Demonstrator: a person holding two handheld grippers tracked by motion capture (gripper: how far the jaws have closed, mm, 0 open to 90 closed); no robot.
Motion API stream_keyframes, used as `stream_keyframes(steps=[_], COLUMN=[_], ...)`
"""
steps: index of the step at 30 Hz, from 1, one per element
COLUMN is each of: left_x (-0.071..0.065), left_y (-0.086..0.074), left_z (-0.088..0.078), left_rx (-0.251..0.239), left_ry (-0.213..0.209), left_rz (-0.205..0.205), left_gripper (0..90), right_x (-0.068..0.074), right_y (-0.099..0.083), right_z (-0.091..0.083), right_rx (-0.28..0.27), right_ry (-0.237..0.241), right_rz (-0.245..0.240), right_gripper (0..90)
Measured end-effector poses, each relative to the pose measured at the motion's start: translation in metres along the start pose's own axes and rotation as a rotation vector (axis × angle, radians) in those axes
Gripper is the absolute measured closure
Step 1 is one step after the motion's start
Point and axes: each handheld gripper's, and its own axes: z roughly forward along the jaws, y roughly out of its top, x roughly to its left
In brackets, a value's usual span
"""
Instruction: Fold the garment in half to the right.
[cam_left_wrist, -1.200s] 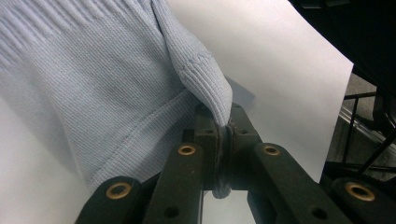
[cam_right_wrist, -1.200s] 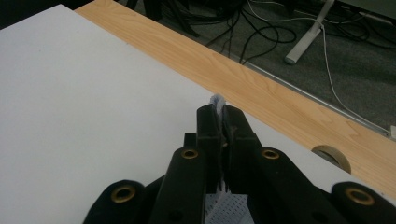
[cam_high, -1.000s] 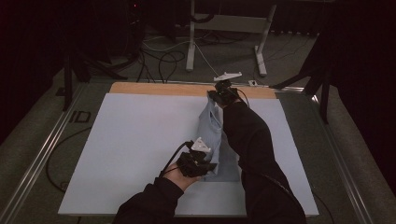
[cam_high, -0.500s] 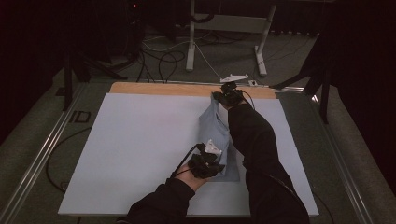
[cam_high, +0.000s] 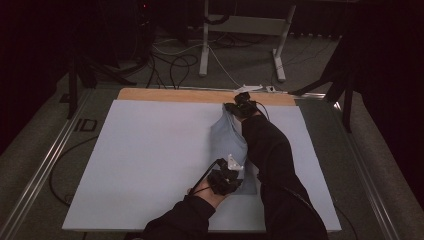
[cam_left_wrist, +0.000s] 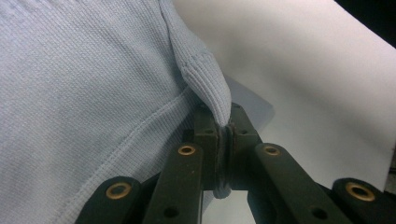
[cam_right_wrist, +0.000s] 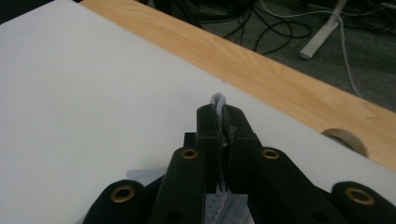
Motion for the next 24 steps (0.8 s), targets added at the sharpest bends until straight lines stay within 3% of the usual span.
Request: stream_keyframes(steps=[14, 24], left_x=[0.002, 0.002], left_y=[-0.002, -0.002], left_z=[0.014, 0.023], left_rx=[-0.010, 0.009], left_ry=[0.004, 0.017], left_rz=[-0.033, -0.029], left_gripper=[86.0, 85.9], right_x=[-0.012, -0.020], right_y=[-0.018, -0.031], right_z=[0.022, 0.031], right_rx=[0.007, 0.056], right_ry=[0.036, -0.002], right_rz=[0.016, 0.028], right_gripper=[86.9, 86.3])
